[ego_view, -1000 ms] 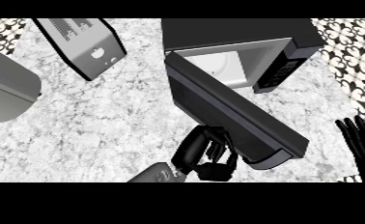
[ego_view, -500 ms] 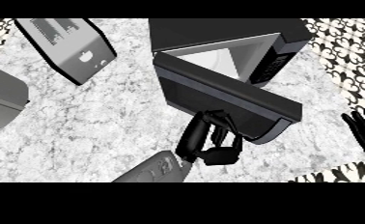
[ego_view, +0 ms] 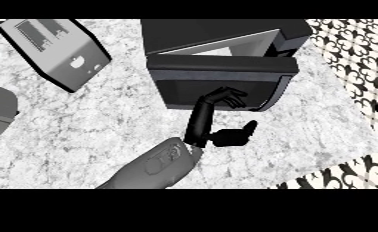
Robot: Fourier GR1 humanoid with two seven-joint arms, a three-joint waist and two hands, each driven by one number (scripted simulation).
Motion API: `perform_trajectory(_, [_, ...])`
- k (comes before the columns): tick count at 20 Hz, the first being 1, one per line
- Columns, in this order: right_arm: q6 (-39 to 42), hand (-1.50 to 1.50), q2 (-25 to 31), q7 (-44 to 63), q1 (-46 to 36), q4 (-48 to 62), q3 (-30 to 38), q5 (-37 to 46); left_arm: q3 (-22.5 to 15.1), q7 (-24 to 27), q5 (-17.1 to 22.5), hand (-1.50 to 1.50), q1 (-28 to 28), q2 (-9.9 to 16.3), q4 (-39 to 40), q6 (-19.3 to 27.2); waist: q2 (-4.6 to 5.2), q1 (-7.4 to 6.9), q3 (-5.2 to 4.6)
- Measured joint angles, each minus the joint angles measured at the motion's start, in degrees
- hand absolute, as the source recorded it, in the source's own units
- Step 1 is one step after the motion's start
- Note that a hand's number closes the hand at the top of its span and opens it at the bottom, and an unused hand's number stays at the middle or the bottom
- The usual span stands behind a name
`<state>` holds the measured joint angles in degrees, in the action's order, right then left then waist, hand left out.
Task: Pick up the milk, place it into the microwave and close the microwave
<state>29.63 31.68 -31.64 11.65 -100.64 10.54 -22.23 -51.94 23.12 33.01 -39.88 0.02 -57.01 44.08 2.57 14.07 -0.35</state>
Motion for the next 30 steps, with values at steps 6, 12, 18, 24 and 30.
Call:
perform_trajectory(6, [-3.17, 1.50, 5.66, -1.11, -4.44, -2.05, 6.18, 5.06, 2.16, -0.96, 4.72, -1.50, -3.86, -0.03, 2.49, 3.21, 0.50, 1.94, -0.11])
perform_trajectory(12, [-5.13, 1.50, 8.38, -1.90, -7.51, -2.53, 8.72, 8.30, 2.93, 1.05, 8.91, -1.50, -4.55, -0.03, 1.78, 5.34, 1.17, 2.39, -0.03])
perform_trajectory(18, [-5.88, 1.50, 9.81, -2.10, -9.69, -1.89, 9.88, 9.35, 2.90, 3.12, 11.82, -1.50, -4.92, -0.03, 1.62, 6.20, 1.64, 2.53, 0.11])
perform_trajectory(24, [-6.09, 1.50, 10.88, -1.89, -11.57, -0.82, 10.25, 9.81, 2.46, 5.14, 14.14, -1.50, -5.59, -0.02, 1.95, 6.19, 2.07, 2.35, 0.16])
perform_trajectory(30, [-6.47, 1.50, 11.22, -1.66, -13.37, 0.16, 10.00, 10.18, 2.02, 7.35, 15.86, -1.50, -6.06, -0.05, 2.34, 6.02, 2.48, 2.13, 0.21])
